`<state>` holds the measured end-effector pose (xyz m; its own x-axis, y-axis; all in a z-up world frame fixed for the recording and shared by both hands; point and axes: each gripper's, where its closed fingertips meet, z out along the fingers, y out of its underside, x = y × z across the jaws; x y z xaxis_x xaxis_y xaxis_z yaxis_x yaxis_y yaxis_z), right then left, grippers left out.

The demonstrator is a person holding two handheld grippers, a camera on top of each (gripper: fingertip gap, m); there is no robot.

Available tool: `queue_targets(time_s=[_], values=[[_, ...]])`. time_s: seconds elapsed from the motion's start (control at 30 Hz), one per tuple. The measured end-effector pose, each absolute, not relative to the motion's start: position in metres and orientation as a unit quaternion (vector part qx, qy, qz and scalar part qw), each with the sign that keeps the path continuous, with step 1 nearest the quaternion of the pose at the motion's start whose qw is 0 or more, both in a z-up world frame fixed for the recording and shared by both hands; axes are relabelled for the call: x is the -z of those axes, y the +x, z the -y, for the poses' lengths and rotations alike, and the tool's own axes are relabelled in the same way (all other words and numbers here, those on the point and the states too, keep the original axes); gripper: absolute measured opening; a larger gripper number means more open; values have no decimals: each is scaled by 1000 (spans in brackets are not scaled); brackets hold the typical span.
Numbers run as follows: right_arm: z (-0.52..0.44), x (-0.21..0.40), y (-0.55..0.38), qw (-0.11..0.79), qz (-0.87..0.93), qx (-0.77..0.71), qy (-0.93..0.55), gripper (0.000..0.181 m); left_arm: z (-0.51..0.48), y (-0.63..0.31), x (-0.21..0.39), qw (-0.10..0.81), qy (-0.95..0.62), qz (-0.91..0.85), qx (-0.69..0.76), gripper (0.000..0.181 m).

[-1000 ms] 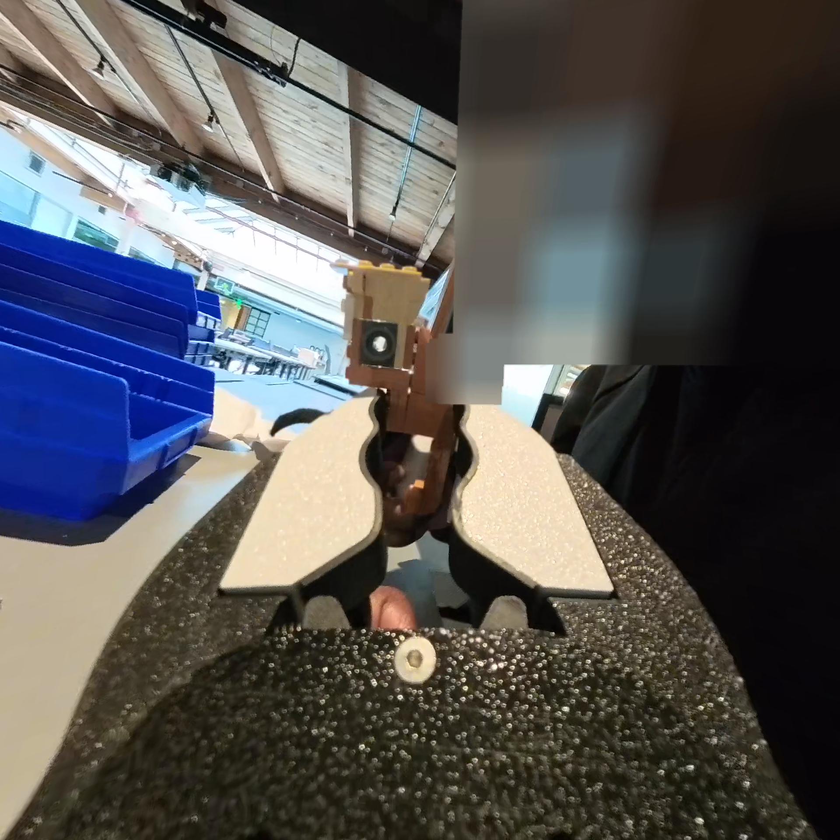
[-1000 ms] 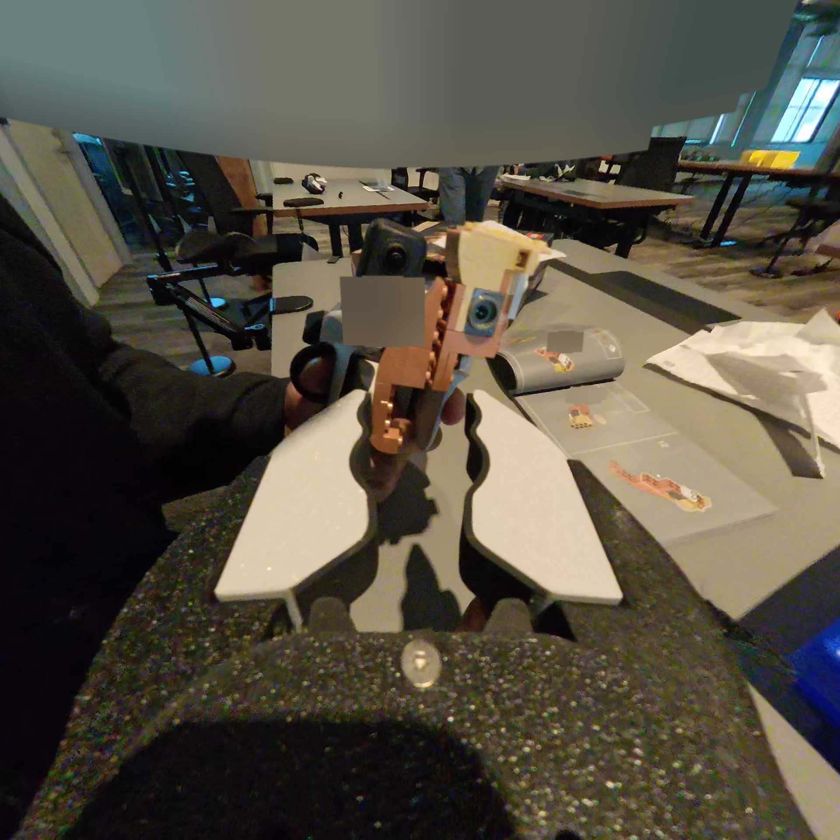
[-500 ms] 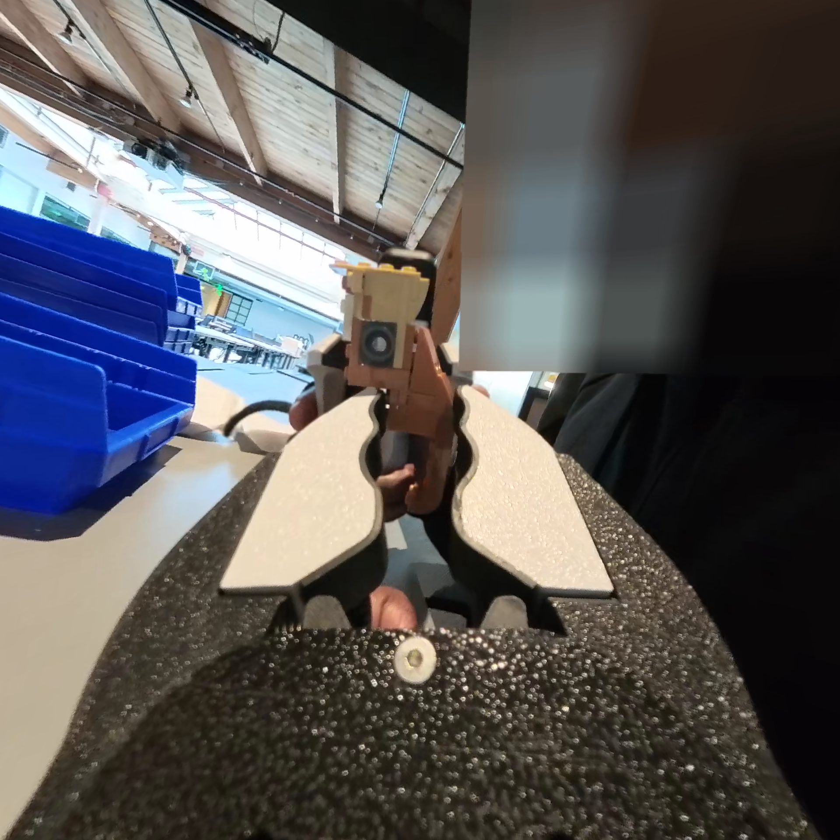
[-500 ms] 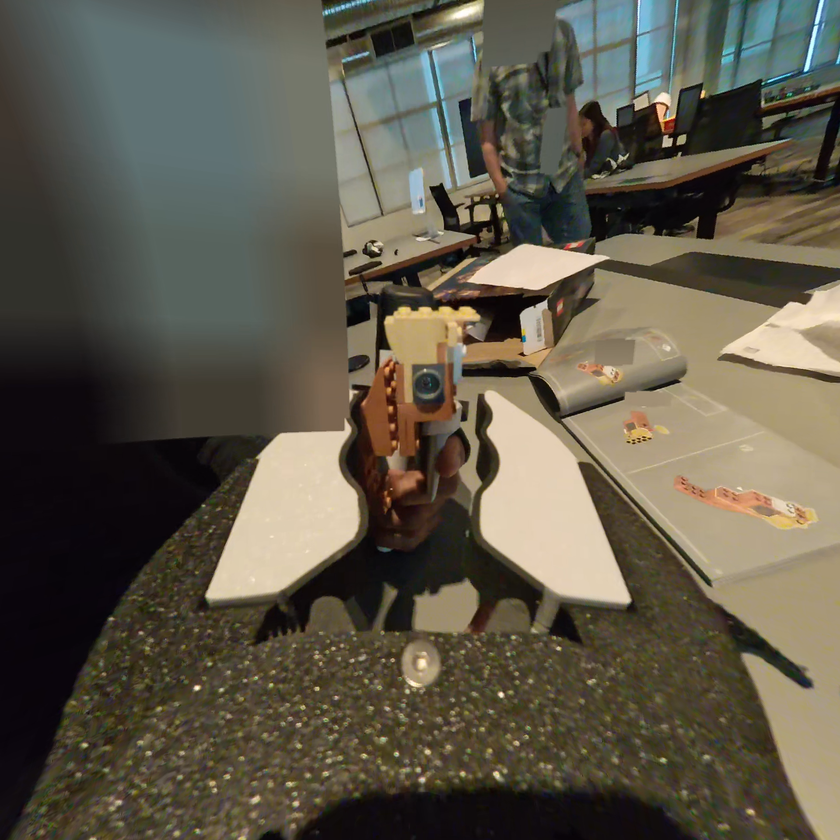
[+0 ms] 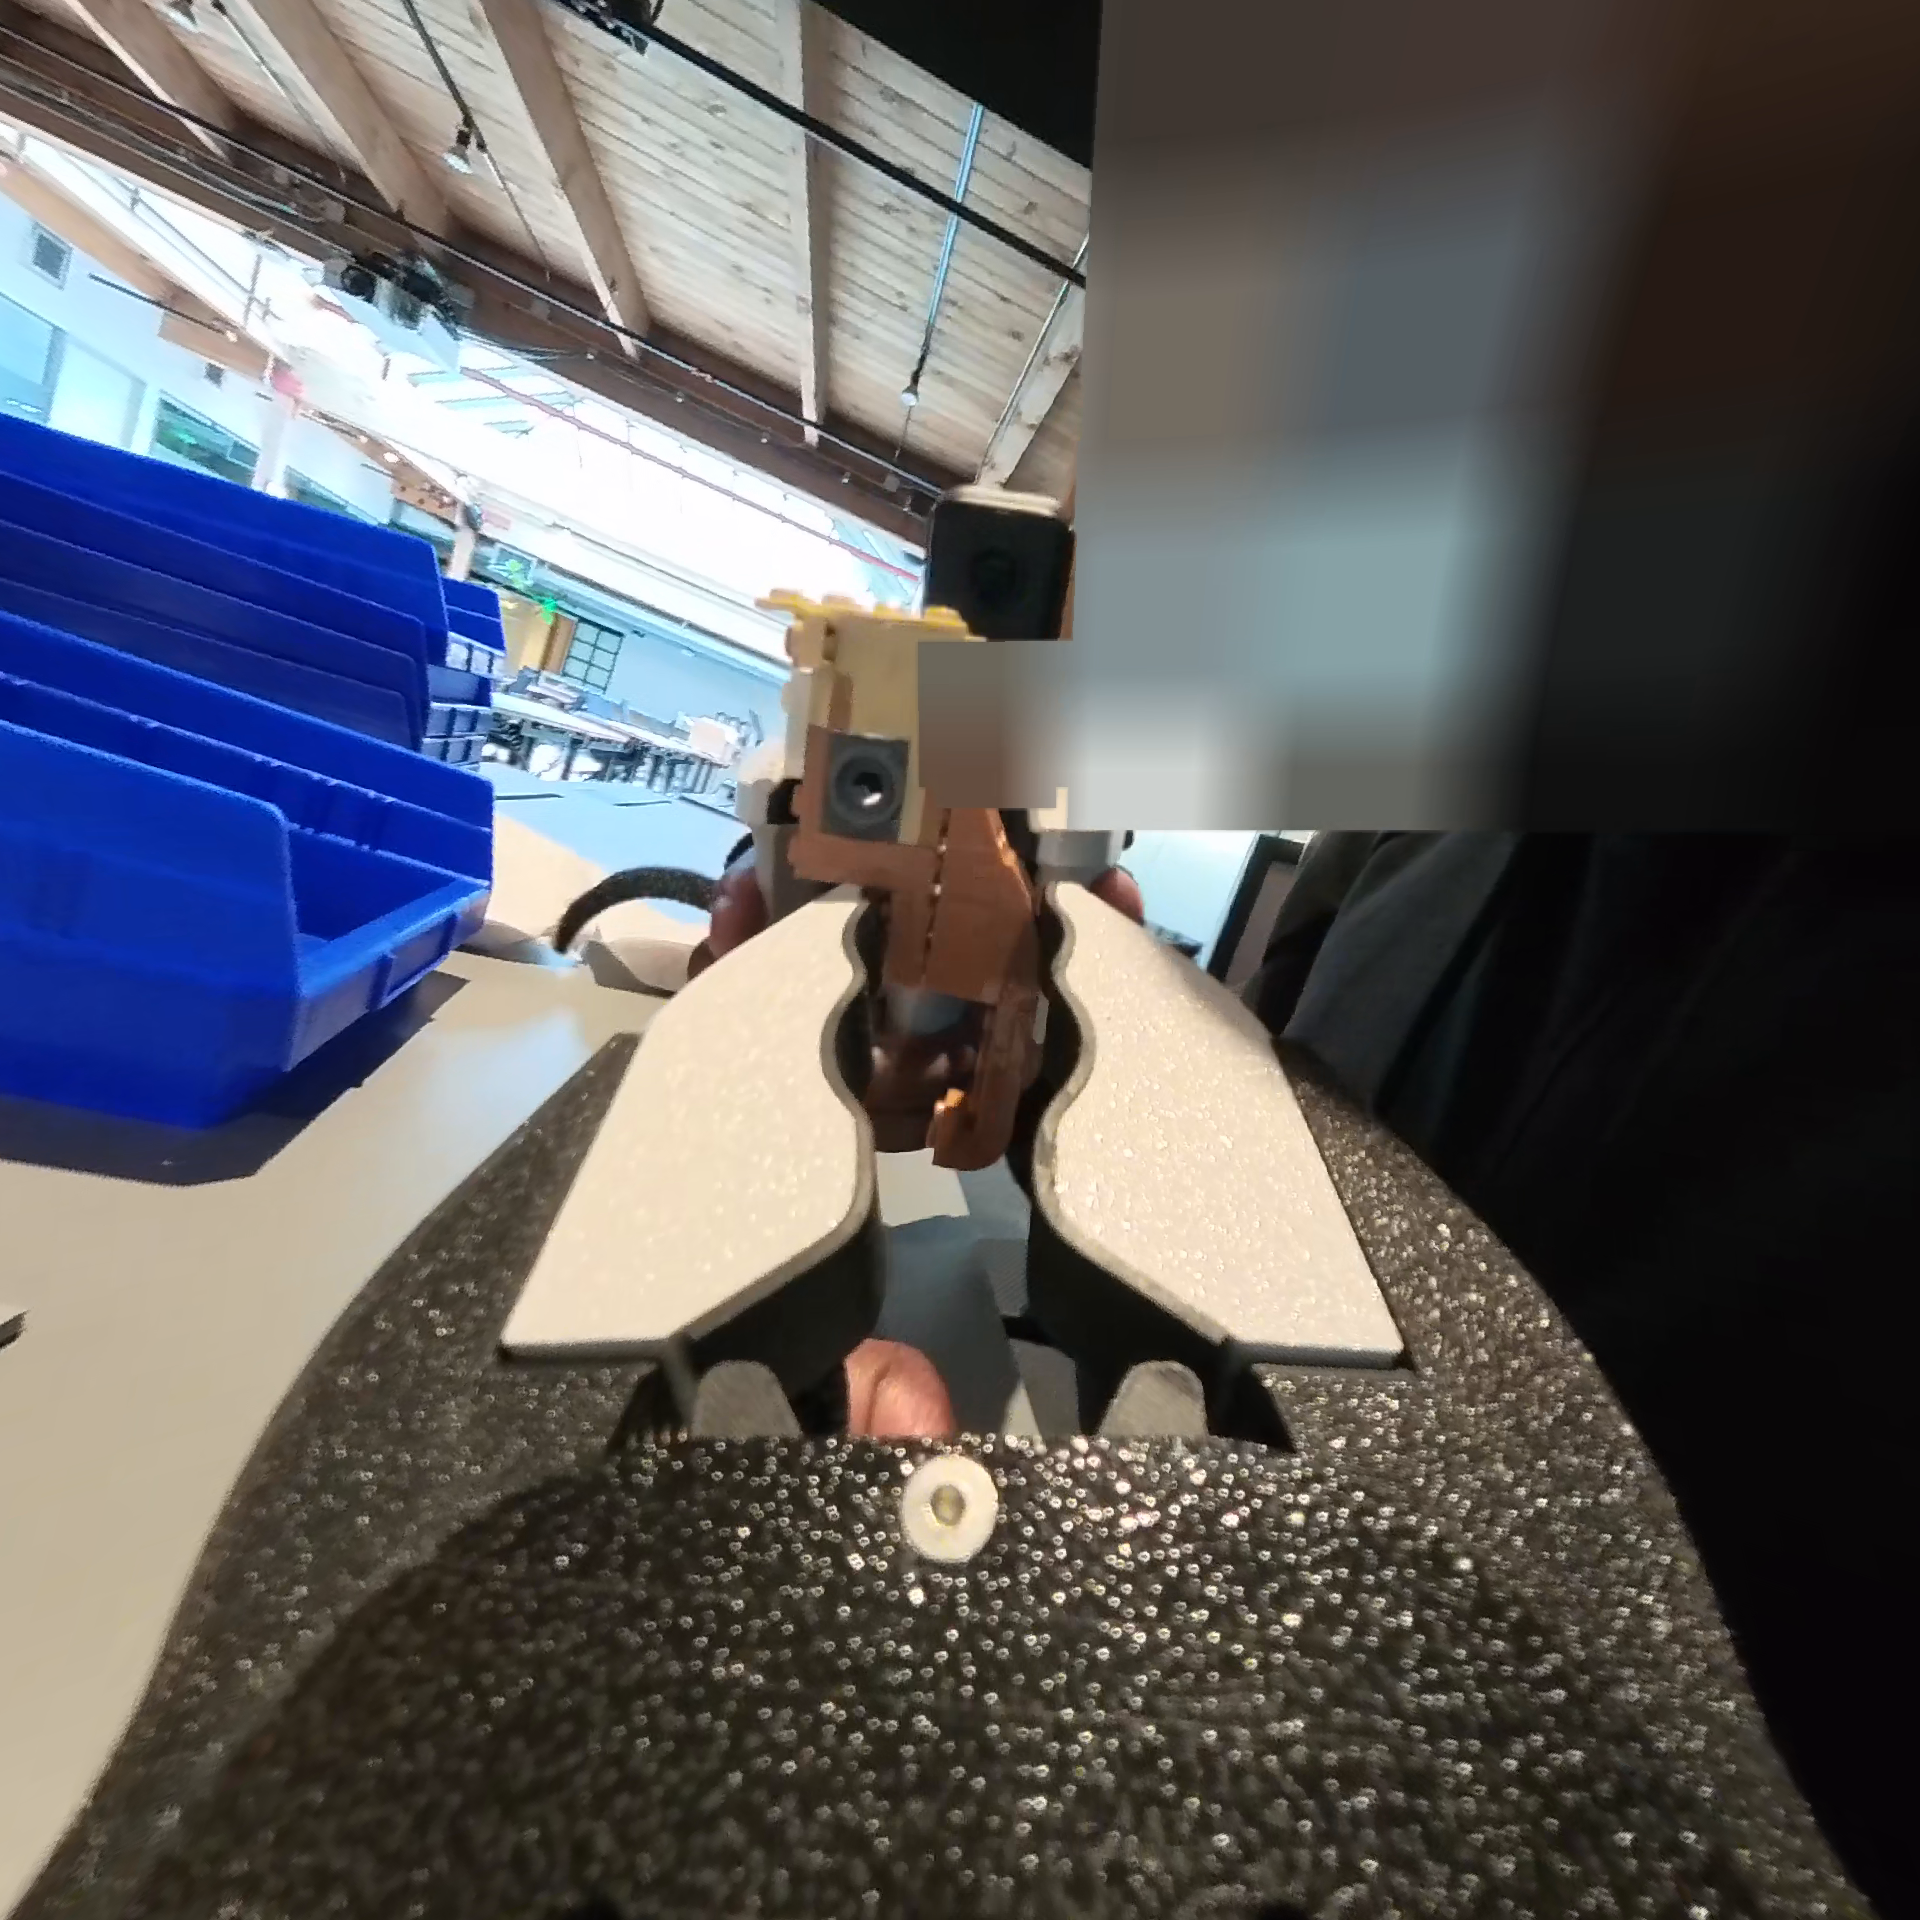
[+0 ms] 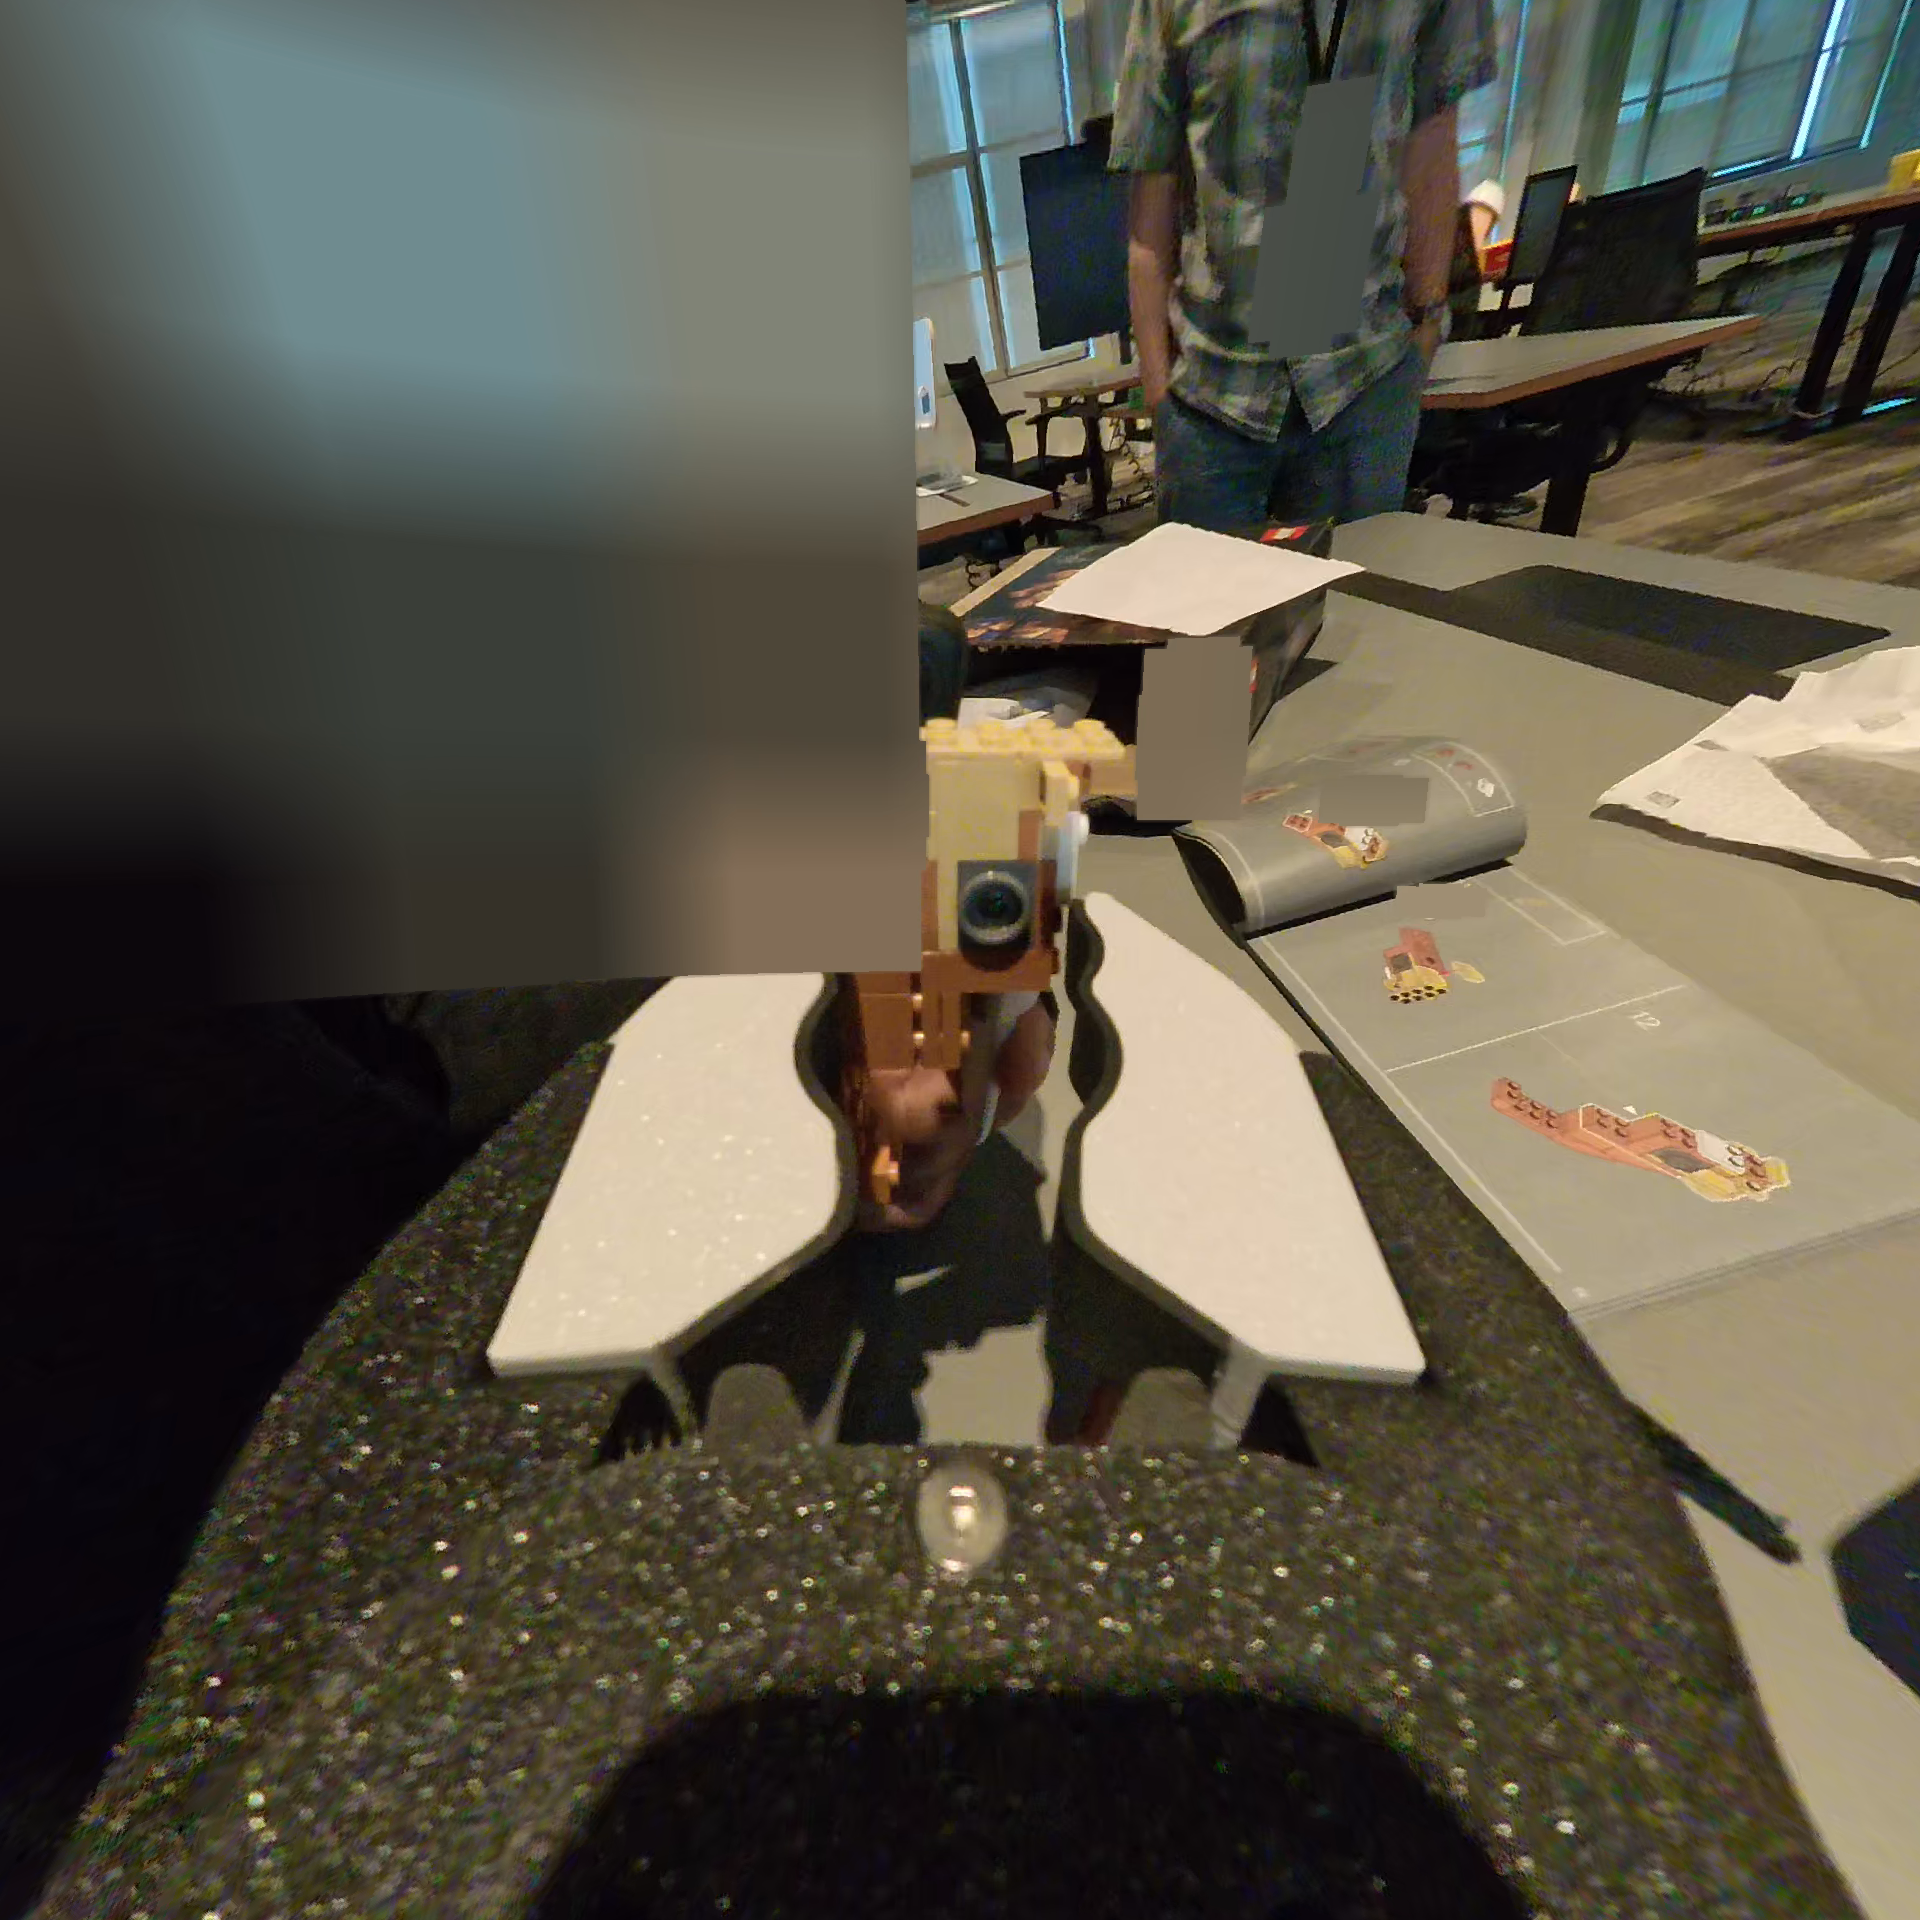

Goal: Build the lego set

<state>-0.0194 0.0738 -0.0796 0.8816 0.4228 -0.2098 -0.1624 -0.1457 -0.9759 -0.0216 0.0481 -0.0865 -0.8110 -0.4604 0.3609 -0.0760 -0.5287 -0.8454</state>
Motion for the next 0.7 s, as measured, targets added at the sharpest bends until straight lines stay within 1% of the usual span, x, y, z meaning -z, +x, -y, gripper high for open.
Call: queue_targets(time_s=[0.03, 0.1, 0.37, 0.7], values=[[-74, 80, -20, 648, 90, -225, -722, 39, -48, -21, 87, 119, -286, -473, 824, 27], [-74, 79, -20, 650, 89, -228, -719, 37, -47, -22, 87, 122, -285, -478, 822, 28], [-73, 79, -19, 657, 86, -235, -712, 37, -47, -21, 88, 128, -293, -485, 814, 27], [-70, 74, -22, 668, 97, -227, -702, 41, -44, -24, 83, 144, -290, -493, 808, 27]])
